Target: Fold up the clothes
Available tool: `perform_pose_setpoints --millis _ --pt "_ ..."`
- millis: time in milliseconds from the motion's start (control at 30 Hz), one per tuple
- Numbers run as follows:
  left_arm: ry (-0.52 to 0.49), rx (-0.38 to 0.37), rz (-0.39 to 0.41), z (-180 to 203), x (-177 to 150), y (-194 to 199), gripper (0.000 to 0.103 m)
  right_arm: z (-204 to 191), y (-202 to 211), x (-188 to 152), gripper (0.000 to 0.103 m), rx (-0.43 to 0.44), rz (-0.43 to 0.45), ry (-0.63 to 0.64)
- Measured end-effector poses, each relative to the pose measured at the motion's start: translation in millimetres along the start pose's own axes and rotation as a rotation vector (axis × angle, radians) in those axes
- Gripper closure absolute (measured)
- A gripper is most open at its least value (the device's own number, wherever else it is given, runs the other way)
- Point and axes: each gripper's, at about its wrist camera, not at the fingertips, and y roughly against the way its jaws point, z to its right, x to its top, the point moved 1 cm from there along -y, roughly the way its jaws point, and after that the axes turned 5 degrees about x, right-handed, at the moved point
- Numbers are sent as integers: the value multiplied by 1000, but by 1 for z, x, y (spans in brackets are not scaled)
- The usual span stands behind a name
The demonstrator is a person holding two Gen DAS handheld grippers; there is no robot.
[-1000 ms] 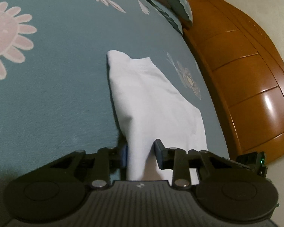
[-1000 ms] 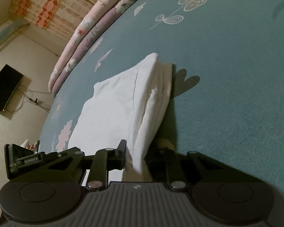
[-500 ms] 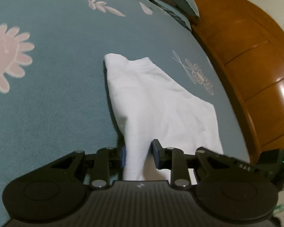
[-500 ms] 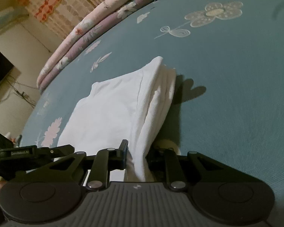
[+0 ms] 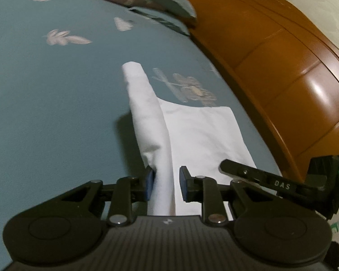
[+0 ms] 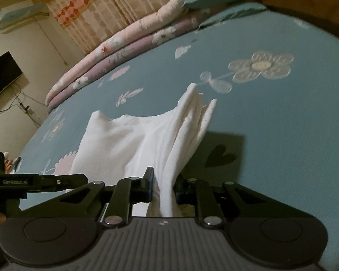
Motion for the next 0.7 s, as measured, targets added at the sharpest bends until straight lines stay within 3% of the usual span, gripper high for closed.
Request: perform_pose_setpoints --millis 400,567,700 --pt "-152 -142 -7 83 34 -54 85 60 49 42 84 -171 77 36" --pt "-134 -154 -34 94 36 -81 87 96 45 51 85 -201 22 29" --pt "-97 -111 -53 77 30 -85 82 107 43 45 84 -183 -1 23"
